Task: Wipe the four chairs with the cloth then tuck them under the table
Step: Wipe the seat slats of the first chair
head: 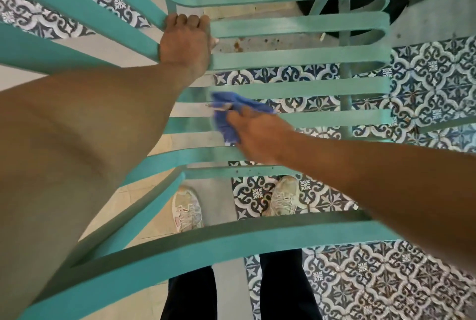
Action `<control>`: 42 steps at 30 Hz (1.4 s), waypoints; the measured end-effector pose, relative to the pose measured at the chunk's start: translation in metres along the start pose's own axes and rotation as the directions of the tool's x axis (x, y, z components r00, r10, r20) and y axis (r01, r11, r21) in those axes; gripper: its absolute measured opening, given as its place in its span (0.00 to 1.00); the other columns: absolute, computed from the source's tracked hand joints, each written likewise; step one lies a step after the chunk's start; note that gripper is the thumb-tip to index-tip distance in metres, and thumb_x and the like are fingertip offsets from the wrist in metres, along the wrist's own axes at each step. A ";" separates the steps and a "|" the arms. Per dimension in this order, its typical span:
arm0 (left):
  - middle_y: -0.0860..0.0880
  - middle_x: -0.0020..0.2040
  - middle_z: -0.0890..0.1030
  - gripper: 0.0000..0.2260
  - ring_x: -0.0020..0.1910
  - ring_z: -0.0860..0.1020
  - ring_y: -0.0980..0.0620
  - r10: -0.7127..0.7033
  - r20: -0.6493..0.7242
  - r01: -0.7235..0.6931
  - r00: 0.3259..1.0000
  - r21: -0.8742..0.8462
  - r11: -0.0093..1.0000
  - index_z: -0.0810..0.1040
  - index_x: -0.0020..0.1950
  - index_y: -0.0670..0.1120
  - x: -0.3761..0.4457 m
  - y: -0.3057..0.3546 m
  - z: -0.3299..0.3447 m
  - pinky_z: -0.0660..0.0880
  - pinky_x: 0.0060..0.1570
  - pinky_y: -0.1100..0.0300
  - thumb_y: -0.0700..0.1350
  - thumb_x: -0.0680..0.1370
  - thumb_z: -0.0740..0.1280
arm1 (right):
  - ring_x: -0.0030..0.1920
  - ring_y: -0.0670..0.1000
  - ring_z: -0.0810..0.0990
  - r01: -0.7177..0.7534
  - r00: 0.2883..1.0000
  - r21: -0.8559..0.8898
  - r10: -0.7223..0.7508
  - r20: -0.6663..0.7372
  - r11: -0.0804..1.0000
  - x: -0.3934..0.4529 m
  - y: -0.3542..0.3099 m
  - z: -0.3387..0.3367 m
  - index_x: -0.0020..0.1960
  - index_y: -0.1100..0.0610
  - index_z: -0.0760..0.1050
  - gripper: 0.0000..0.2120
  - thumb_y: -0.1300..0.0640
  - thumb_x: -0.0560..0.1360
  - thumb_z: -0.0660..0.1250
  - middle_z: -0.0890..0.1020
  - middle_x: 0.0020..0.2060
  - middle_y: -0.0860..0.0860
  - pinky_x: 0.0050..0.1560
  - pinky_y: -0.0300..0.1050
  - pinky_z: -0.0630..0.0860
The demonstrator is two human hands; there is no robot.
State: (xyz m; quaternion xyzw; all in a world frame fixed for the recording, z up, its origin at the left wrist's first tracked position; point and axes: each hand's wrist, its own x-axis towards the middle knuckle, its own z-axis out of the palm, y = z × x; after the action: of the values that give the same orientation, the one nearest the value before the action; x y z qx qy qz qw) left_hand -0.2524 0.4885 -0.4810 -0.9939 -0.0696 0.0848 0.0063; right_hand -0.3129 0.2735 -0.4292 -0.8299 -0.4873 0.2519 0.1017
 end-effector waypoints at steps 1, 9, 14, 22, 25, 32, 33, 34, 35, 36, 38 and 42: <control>0.34 0.59 0.76 0.18 0.59 0.72 0.35 -0.001 0.005 0.001 1.000 -0.003 1.000 0.69 0.64 0.37 0.000 0.000 0.000 0.61 0.66 0.45 0.50 0.82 0.56 | 0.51 0.55 0.78 -0.045 0.998 -0.062 0.049 0.050 0.997 -0.028 0.023 -0.010 0.65 0.60 0.70 0.15 0.61 0.79 0.59 0.74 0.63 0.58 0.43 0.43 0.75; 0.35 0.58 0.76 0.17 0.57 0.72 0.35 0.006 -0.012 -0.006 1.000 0.007 1.000 0.69 0.65 0.37 -0.001 0.000 0.002 0.62 0.64 0.45 0.49 0.82 0.56 | 0.39 0.46 0.77 -0.088 0.981 -0.236 0.126 0.148 0.968 -0.105 0.078 -0.016 0.58 0.57 0.70 0.12 0.55 0.77 0.57 0.77 0.47 0.53 0.43 0.40 0.74; 0.36 0.59 0.76 0.17 0.58 0.72 0.36 -0.003 0.004 0.003 1.000 -0.004 1.000 0.69 0.65 0.38 -0.002 0.000 0.002 0.61 0.65 0.45 0.49 0.82 0.56 | 0.42 0.54 0.79 0.437 0.891 -0.178 -0.397 0.220 0.882 0.020 -0.051 0.052 0.56 0.55 0.75 0.12 0.53 0.74 0.63 0.79 0.48 0.53 0.39 0.49 0.79; 0.37 0.59 0.76 0.17 0.58 0.72 0.37 -0.010 0.027 0.010 1.000 0.015 1.000 0.69 0.65 0.39 0.000 0.000 0.000 0.61 0.66 0.45 0.49 0.82 0.56 | 0.46 0.47 0.79 0.233 0.942 -0.356 -0.120 0.312 0.905 -0.101 0.102 -0.025 0.67 0.49 0.67 0.19 0.45 0.79 0.54 0.76 0.56 0.50 0.36 0.36 0.78; 0.36 0.59 0.76 0.17 0.58 0.72 0.36 -0.009 0.021 0.008 1.000 0.020 1.000 0.69 0.65 0.38 -0.002 -0.001 0.004 0.60 0.66 0.45 0.49 0.82 0.56 | 0.30 0.53 0.79 -0.148 0.952 -0.392 0.239 0.193 0.908 -0.159 0.151 -0.058 0.58 0.55 0.73 0.28 0.39 0.78 0.43 0.77 0.45 0.55 0.23 0.46 0.77; 0.37 0.58 0.76 0.16 0.58 0.72 0.37 -0.014 -0.004 0.014 1.000 0.005 1.000 0.69 0.65 0.38 -0.002 0.000 0.006 0.60 0.66 0.46 0.46 0.81 0.58 | 0.33 0.51 0.78 0.070 0.993 -0.126 -0.082 -0.087 0.989 -0.009 0.032 0.016 0.55 0.56 0.75 0.13 0.51 0.78 0.58 0.76 0.40 0.51 0.28 0.40 0.74; 0.37 0.58 0.77 0.16 0.58 0.72 0.37 -0.018 -0.004 0.018 1.000 0.005 1.000 0.70 0.65 0.38 -0.002 0.000 0.006 0.60 0.66 0.46 0.45 0.81 0.58 | 0.31 0.54 0.78 0.121 0.975 -0.084 -0.135 -0.179 0.989 0.018 0.004 0.026 0.53 0.58 0.75 0.13 0.52 0.76 0.59 0.77 0.38 0.54 0.26 0.42 0.71; 0.37 0.58 0.77 0.15 0.58 0.72 0.37 -0.019 -0.006 0.019 1.000 0.002 1.000 0.70 0.65 0.38 -0.001 0.000 0.006 0.60 0.65 0.46 0.44 0.81 0.58 | 0.32 0.57 0.78 0.105 0.973 -0.034 -0.109 -0.203 0.994 0.039 -0.020 0.027 0.54 0.61 0.75 0.14 0.53 0.74 0.60 0.77 0.40 0.57 0.27 0.45 0.71; 0.37 0.58 0.77 0.15 0.58 0.72 0.37 -0.016 -0.006 0.016 1.000 -0.001 1.000 0.70 0.65 0.38 -0.001 0.000 0.006 0.60 0.65 0.46 0.44 0.81 0.58 | 0.36 0.59 0.79 0.057 0.983 0.020 -0.053 -0.173 0.998 0.055 -0.032 0.025 0.56 0.62 0.74 0.16 0.52 0.74 0.62 0.77 0.44 0.60 0.30 0.48 0.73; 0.38 0.58 0.77 0.15 0.58 0.72 0.37 -0.016 -0.003 0.016 1.000 -0.007 1.000 0.70 0.65 0.39 -0.001 0.001 0.006 0.61 0.65 0.46 0.44 0.81 0.58 | 0.40 0.59 0.78 -0.010 0.986 0.039 0.016 -0.165 0.999 0.063 -0.034 0.018 0.59 0.61 0.72 0.19 0.49 0.75 0.62 0.76 0.48 0.60 0.34 0.51 0.74; 0.37 0.58 0.77 0.15 0.58 0.72 0.37 -0.016 0.007 0.016 1.000 -0.013 1.000 0.70 0.64 0.39 -0.001 0.000 0.004 0.61 0.64 0.46 0.45 0.80 0.59 | 0.41 0.57 0.77 -0.187 0.958 0.049 0.194 -0.211 0.981 0.062 -0.015 -0.006 0.60 0.59 0.69 0.26 0.40 0.74 0.54 0.74 0.50 0.58 0.38 0.50 0.76; 0.36 0.57 0.77 0.18 0.57 0.73 0.37 -0.004 -0.005 0.004 1.000 -0.006 1.000 0.70 0.63 0.38 -0.003 0.001 0.002 0.62 0.64 0.45 0.51 0.82 0.56 | 0.37 0.55 0.74 -0.601 0.743 0.066 0.588 -0.319 0.796 0.010 0.074 -0.034 0.58 0.59 0.66 0.23 0.41 0.78 0.48 0.74 0.49 0.58 0.35 0.44 0.65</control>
State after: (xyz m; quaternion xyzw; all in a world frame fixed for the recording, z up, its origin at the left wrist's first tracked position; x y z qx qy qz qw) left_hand -0.2558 0.4871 -0.4819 -0.9940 -0.0717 0.0822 0.0036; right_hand -0.2355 0.2471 -0.4342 -0.9733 -0.1790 0.1213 0.0777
